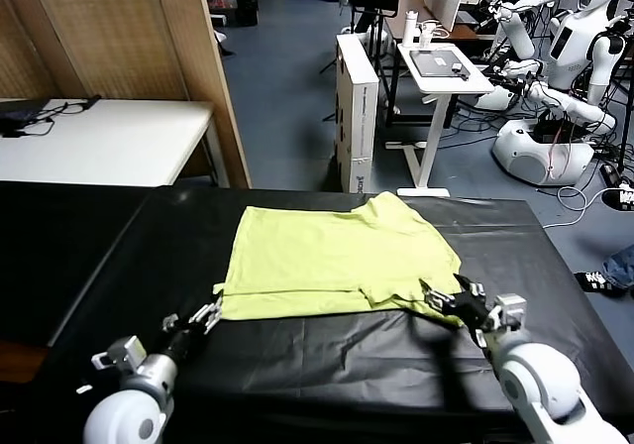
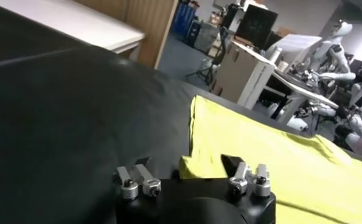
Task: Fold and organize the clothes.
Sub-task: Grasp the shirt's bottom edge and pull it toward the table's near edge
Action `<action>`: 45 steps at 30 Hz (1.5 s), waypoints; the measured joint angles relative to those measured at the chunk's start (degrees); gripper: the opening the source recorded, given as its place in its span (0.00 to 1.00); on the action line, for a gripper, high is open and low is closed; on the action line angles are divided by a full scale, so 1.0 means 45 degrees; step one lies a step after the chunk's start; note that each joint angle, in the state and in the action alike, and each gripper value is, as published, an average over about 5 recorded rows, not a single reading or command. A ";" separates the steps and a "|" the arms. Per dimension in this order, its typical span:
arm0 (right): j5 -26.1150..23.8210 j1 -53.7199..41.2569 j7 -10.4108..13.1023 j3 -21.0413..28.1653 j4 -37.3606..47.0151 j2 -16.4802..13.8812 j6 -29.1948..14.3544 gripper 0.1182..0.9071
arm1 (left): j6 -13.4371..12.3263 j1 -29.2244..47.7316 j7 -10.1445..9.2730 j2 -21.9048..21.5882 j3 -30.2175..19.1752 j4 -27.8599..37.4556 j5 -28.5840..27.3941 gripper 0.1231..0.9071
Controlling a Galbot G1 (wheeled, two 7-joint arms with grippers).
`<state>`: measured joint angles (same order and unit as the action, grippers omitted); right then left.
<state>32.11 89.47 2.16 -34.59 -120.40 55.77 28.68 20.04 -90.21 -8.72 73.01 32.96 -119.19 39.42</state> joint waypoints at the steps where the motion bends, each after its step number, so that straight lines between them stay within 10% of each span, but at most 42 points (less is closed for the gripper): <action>1: 0.0000 0.0075 -0.0001 -0.0016 -0.0009 -0.0018 0.0000 1.00 | -0.0003 0.0003 0.0001 0.0011 -0.0009 0.0026 -0.0002 1.00; 9: 0.0000 0.0261 0.0001 -0.0062 0.0031 -0.0119 -0.0012 0.97 | -0.0055 0.0097 -0.0005 0.0075 -0.0145 0.0365 -0.0054 0.98; 16: -0.0014 0.0220 0.0033 -0.0030 0.0130 -0.0116 -0.0024 0.76 | -0.0147 0.0113 -0.0003 0.0103 -0.0224 0.0568 -0.0107 0.81; 28: -0.0099 0.0035 0.0187 -0.0047 0.0144 -0.0316 0.0192 0.04 | -0.0088 0.0079 -0.0154 0.0080 -0.0277 0.0707 -0.0213 0.10; 45: 0.1567 0.0124 0.0840 -0.0408 -0.0804 -0.1274 0.3003 0.03 | 0.0219 -0.1532 -0.0488 -0.1433 0.0646 -0.0651 -0.0076 0.03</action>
<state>39.16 90.03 5.94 -36.43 -124.02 50.04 42.19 21.02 -97.10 -10.91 66.56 35.87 -122.13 39.08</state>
